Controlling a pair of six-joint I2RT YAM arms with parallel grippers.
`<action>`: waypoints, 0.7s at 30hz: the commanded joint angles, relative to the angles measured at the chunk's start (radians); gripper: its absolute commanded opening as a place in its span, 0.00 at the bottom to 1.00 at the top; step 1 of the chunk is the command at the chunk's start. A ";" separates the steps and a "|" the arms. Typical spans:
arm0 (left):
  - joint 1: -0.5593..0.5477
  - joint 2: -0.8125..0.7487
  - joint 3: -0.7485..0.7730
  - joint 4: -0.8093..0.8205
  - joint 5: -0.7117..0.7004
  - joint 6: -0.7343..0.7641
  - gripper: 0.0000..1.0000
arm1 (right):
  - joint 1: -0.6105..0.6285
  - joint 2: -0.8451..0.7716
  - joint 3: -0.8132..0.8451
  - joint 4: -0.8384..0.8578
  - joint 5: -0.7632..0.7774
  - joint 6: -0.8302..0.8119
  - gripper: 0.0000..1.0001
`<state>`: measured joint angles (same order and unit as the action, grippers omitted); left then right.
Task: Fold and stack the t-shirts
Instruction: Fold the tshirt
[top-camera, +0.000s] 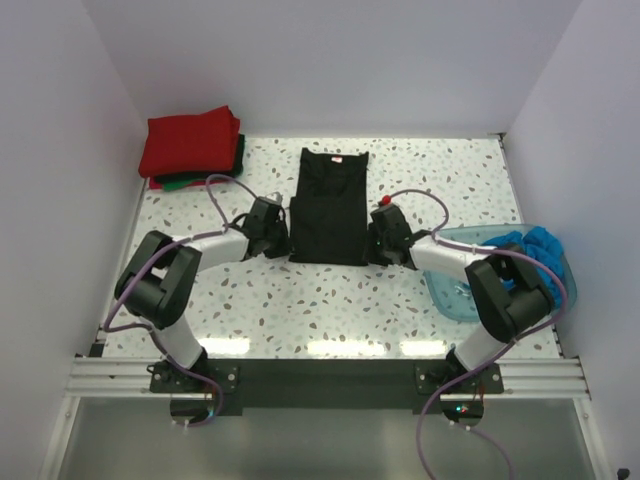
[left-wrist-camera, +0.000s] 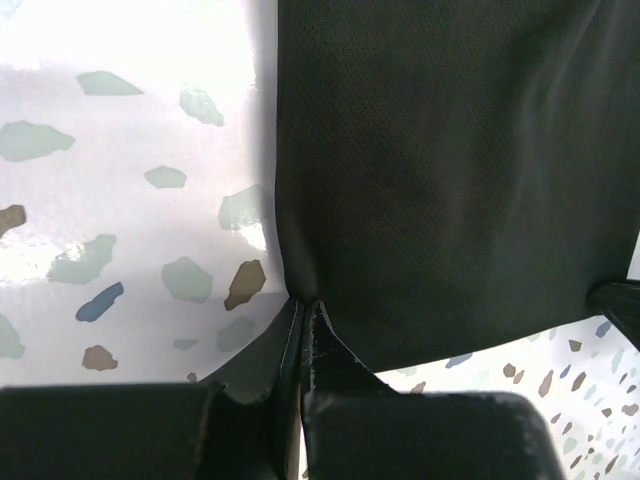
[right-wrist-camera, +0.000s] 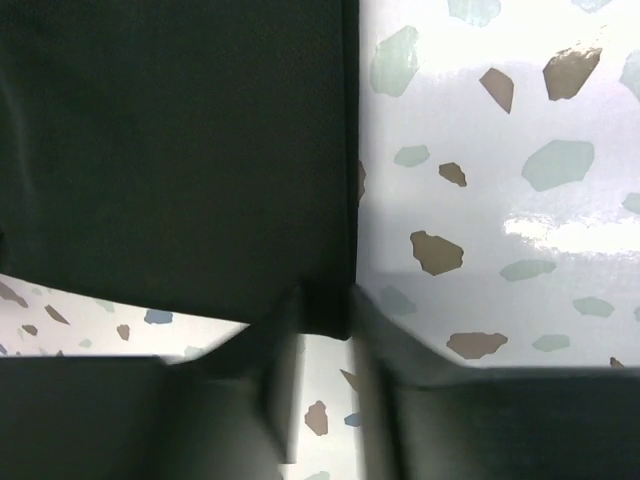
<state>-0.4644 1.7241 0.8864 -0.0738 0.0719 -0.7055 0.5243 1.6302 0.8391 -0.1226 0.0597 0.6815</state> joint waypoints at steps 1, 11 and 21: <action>-0.019 0.031 -0.046 -0.018 -0.018 0.000 0.00 | 0.002 0.013 -0.017 0.044 -0.029 0.013 0.21; -0.157 -0.213 -0.170 -0.104 -0.038 -0.028 0.00 | 0.022 -0.269 -0.173 -0.118 -0.046 -0.022 0.00; -0.276 -0.560 -0.252 -0.210 0.147 -0.112 0.00 | 0.056 -0.786 -0.246 -0.486 -0.123 -0.045 0.00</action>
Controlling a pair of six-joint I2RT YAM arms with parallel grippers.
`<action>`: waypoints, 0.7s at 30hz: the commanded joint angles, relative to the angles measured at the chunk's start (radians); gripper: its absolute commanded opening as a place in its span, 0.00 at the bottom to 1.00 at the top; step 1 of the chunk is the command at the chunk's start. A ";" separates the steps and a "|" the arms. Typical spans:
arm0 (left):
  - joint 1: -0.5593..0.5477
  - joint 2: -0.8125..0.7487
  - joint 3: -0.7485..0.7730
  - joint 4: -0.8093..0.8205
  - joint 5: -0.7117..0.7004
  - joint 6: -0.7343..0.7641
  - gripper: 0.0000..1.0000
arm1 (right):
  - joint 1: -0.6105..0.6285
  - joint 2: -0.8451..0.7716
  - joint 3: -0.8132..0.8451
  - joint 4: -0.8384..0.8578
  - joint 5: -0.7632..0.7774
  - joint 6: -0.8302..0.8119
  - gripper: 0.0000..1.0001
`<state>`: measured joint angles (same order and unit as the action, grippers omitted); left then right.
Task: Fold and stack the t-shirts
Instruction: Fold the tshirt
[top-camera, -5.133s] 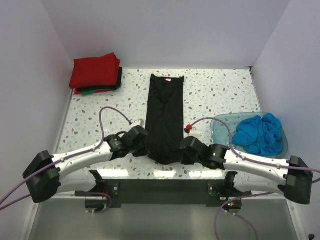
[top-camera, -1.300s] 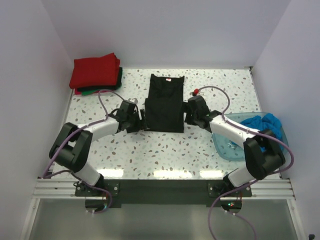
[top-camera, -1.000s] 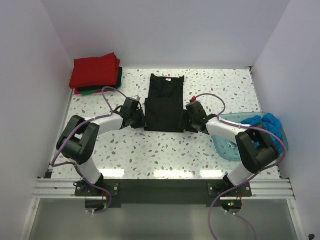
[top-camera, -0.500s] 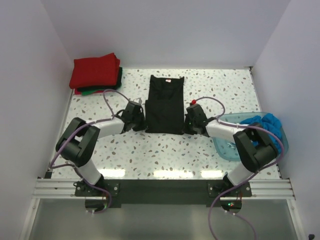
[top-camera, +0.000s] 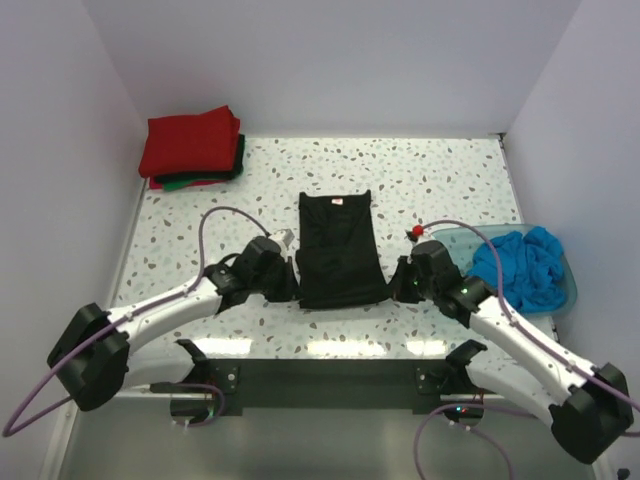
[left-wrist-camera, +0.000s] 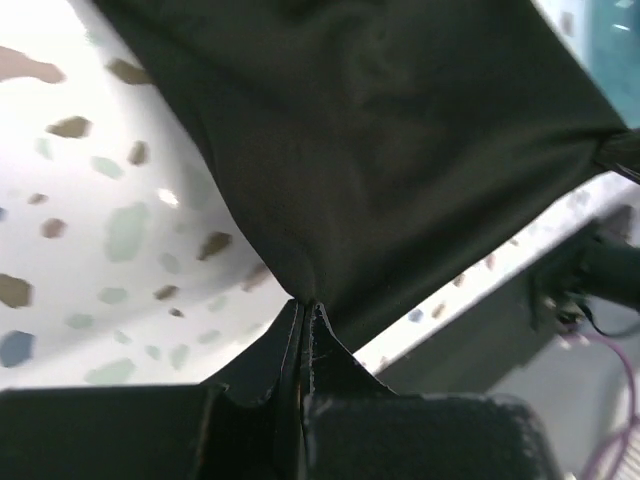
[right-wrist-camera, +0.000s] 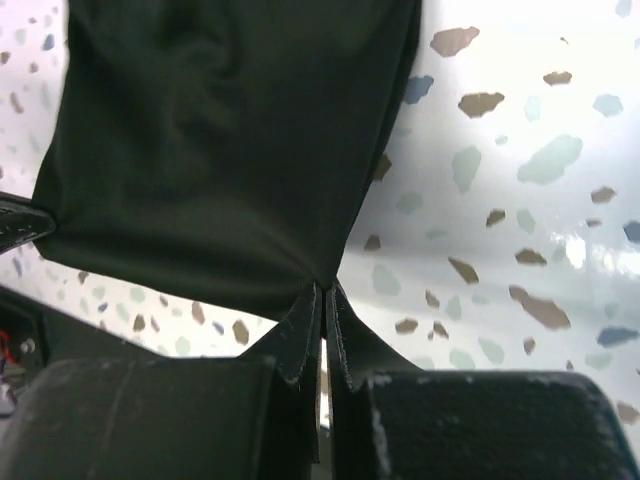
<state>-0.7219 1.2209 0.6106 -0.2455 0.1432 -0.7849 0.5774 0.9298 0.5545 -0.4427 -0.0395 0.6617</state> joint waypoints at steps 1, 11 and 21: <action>-0.019 -0.070 0.040 -0.043 0.088 -0.028 0.00 | 0.002 -0.103 0.053 -0.183 -0.019 -0.028 0.00; 0.005 0.061 0.340 -0.104 0.045 0.061 0.00 | -0.001 -0.007 0.263 -0.222 0.226 -0.065 0.00; 0.159 0.204 0.462 -0.005 0.105 0.085 0.00 | -0.048 0.220 0.471 -0.070 0.265 -0.114 0.00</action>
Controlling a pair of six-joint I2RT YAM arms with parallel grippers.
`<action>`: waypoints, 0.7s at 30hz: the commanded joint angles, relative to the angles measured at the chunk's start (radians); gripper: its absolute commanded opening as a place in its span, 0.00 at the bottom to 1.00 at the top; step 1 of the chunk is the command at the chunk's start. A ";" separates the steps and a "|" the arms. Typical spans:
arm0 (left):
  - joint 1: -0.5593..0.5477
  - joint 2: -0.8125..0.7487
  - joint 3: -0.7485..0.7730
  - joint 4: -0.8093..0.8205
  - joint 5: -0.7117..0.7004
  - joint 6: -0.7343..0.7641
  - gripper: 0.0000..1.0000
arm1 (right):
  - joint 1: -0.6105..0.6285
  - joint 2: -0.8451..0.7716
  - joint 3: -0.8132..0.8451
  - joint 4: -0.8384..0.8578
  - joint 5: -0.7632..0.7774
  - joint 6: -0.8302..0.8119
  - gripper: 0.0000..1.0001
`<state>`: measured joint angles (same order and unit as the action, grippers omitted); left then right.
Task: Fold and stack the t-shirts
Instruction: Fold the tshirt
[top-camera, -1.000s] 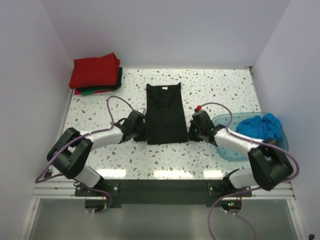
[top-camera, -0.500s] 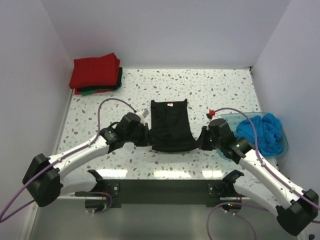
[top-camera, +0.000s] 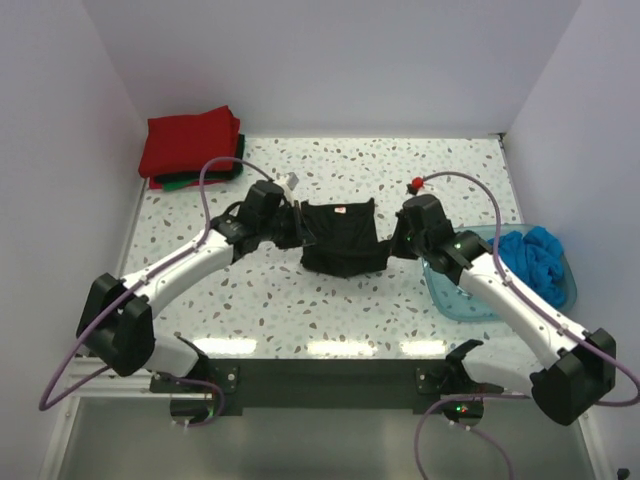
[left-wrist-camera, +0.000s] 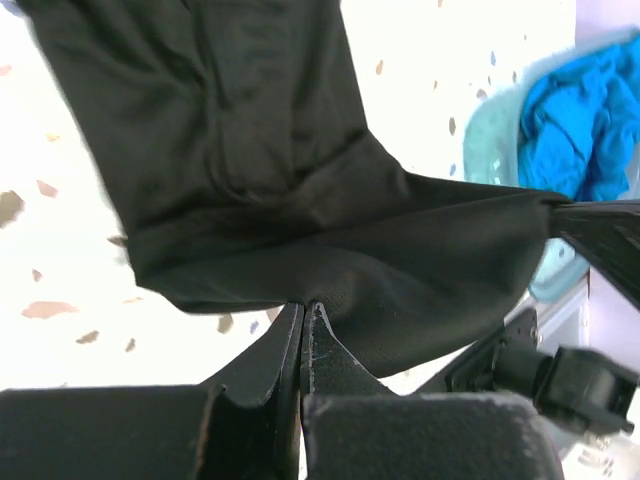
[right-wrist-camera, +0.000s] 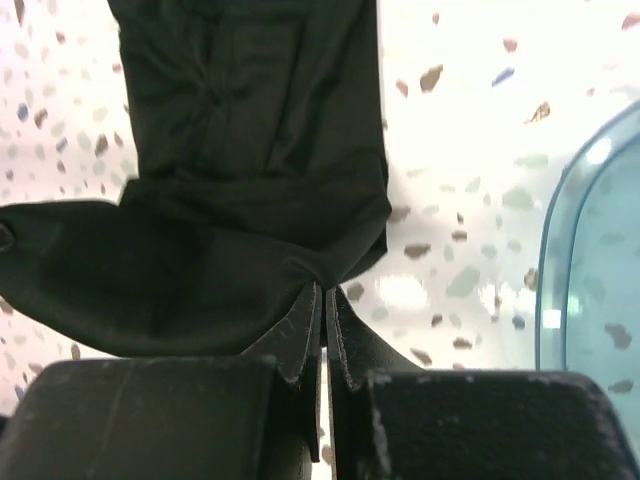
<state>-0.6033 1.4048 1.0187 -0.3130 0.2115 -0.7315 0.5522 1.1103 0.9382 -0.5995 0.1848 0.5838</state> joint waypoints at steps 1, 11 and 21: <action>0.065 0.028 0.057 0.074 0.040 0.029 0.00 | -0.044 0.063 0.103 0.099 0.030 -0.050 0.00; 0.161 0.172 0.194 0.112 0.040 0.046 0.00 | -0.175 0.336 0.306 0.190 -0.096 -0.114 0.00; 0.229 0.377 0.334 0.112 0.045 0.050 0.00 | -0.236 0.615 0.531 0.207 -0.173 -0.177 0.00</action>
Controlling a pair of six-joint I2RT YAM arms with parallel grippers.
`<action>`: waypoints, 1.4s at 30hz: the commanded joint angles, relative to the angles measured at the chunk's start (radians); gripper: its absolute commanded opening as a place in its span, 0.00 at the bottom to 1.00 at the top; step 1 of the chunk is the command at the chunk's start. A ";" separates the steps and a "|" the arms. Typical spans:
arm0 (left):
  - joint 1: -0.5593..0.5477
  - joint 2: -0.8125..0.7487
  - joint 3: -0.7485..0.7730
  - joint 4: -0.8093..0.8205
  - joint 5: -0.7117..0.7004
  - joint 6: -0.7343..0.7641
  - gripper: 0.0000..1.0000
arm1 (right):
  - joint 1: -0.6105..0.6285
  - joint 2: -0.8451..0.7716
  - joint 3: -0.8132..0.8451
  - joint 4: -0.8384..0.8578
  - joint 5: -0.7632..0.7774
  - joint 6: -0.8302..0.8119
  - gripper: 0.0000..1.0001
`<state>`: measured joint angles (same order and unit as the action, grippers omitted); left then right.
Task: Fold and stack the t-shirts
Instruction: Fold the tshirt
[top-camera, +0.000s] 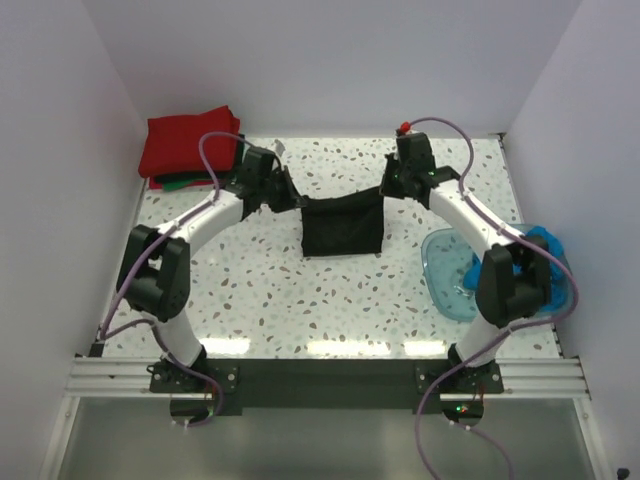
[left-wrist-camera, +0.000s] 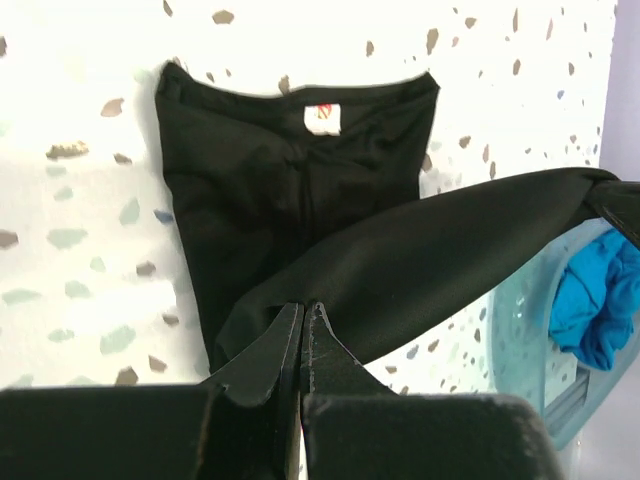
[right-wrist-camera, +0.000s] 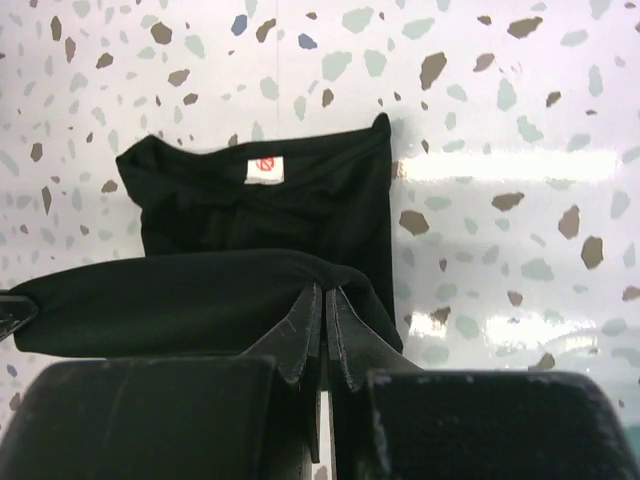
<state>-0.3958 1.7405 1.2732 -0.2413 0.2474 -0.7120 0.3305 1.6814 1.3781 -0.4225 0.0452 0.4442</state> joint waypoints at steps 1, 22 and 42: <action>0.029 0.057 0.095 0.039 0.010 0.034 0.00 | -0.016 0.066 0.104 0.028 -0.033 -0.039 0.00; 0.051 0.260 0.315 -0.063 -0.131 0.026 1.00 | -0.061 0.407 0.461 -0.148 -0.022 -0.079 0.99; -0.032 0.302 0.153 -0.054 -0.085 0.134 0.89 | -0.030 -0.017 -0.177 0.199 -0.397 0.056 0.99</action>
<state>-0.4080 1.9873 1.3724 -0.2611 0.1780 -0.6231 0.3012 1.7649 1.2366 -0.2829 -0.3084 0.4702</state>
